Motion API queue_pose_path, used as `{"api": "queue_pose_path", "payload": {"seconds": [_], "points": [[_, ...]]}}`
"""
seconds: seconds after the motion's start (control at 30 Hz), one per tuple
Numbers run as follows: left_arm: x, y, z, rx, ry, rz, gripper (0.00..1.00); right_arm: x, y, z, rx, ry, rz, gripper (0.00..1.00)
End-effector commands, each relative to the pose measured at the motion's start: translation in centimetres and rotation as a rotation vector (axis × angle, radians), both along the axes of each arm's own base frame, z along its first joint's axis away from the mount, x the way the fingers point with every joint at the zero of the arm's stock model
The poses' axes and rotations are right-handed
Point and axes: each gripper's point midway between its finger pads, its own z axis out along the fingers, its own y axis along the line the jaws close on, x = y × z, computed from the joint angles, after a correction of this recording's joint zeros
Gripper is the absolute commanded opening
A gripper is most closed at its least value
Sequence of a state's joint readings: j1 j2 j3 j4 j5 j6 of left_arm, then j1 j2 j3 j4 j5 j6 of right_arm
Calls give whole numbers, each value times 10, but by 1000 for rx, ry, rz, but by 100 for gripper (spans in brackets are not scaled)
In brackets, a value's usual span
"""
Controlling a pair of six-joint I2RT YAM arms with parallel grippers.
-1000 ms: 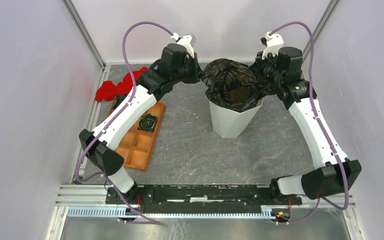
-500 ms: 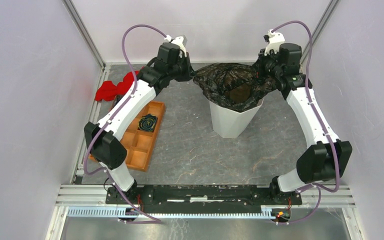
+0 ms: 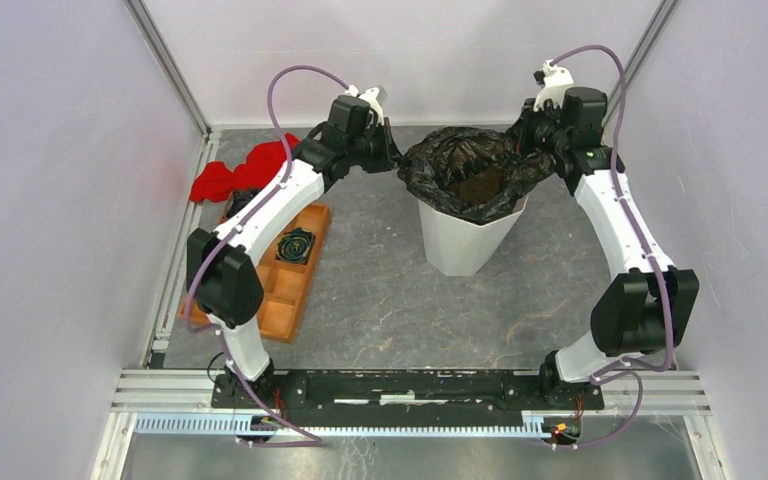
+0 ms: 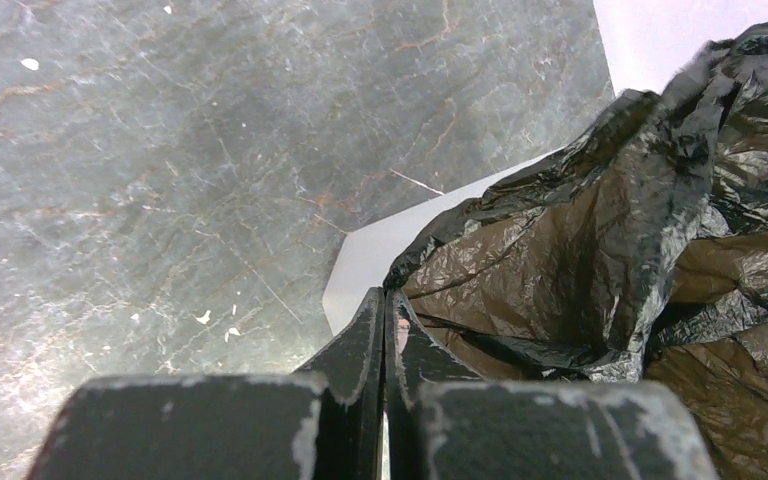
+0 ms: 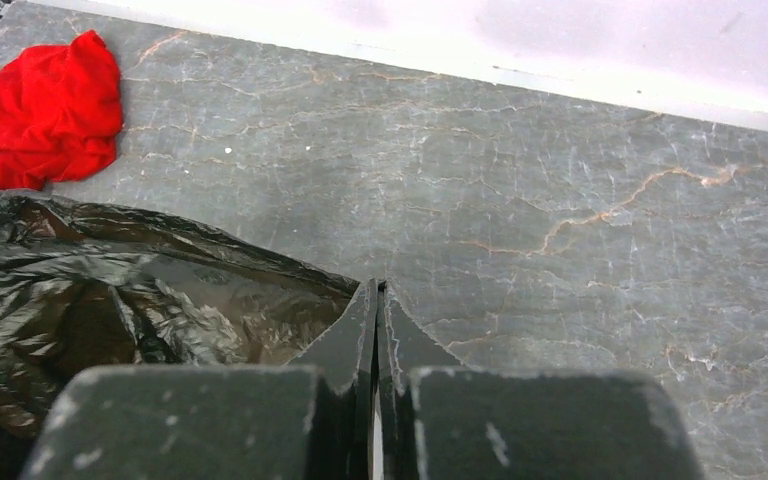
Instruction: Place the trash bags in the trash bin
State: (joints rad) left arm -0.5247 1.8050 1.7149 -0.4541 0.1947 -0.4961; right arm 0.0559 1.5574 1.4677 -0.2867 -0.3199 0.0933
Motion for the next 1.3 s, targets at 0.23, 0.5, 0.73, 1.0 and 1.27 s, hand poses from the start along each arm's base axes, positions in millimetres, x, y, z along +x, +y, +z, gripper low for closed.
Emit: {"api": "queue_pose_path", "payload": {"seconds": [0.23, 0.5, 0.73, 1.0, 1.27], "points": [[-3, -12, -23, -66, 74, -21, 2, -12, -15, -32, 45, 36, -26, 0], [-26, -7, -36, -89, 117, -42, 2, -27, -14, -35, 57, 39, -23, 0], [-47, 1, -20, -92, 105, -73, 4, -42, -41, 19, -16, 3, -159, 26], [-61, 10, -11, -74, 86, -89, 30, -111, -76, 60, -55, -77, -359, 76], [-71, 43, 6, 32, 3, -27, 61, -170, -34, 102, 79, -178, -154, 89]]}}
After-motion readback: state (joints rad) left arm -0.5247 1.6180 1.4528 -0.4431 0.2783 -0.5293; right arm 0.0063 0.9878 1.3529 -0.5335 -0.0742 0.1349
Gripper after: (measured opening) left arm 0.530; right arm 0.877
